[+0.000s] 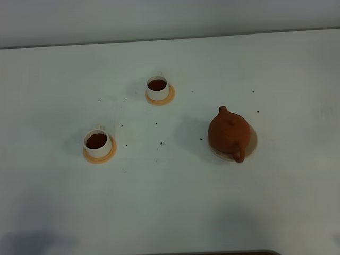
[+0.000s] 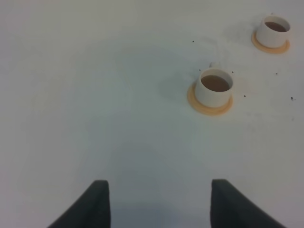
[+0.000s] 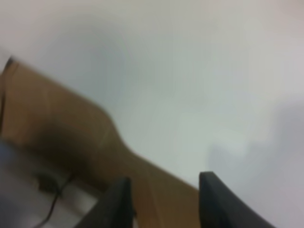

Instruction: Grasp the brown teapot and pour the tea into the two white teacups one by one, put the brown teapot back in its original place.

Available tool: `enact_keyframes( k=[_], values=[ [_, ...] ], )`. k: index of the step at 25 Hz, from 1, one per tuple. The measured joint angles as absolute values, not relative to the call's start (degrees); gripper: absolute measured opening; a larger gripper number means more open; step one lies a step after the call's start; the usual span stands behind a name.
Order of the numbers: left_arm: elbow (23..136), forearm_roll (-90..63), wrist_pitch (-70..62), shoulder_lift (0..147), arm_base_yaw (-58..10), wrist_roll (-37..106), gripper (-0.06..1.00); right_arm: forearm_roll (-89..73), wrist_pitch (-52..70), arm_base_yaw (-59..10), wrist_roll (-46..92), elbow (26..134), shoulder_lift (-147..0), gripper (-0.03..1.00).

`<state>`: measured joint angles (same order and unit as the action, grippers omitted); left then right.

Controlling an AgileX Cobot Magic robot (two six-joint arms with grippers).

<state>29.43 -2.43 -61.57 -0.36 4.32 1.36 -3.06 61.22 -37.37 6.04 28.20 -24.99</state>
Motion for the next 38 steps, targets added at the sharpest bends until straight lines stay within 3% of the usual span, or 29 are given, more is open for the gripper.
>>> enact_keyframes(
  k=[8,23,38],
  values=[
    [29.43,-2.43,-61.57,-0.36,4.32,1.42,0.47,-2.83,61.20,-26.89,5.98,28.18,-15.24,0.32],
    [29.43,-2.43,-61.57,-0.36,4.32,1.42,0.47,-1.80,61.20,-6.57,5.10,28.14,-10.37,0.32],
    [29.43,-2.43,-61.57,-0.36,4.32,1.42,0.47,-1.80,61.25,-3.68,4.97,28.14,-1.75,0.32]
  ],
)
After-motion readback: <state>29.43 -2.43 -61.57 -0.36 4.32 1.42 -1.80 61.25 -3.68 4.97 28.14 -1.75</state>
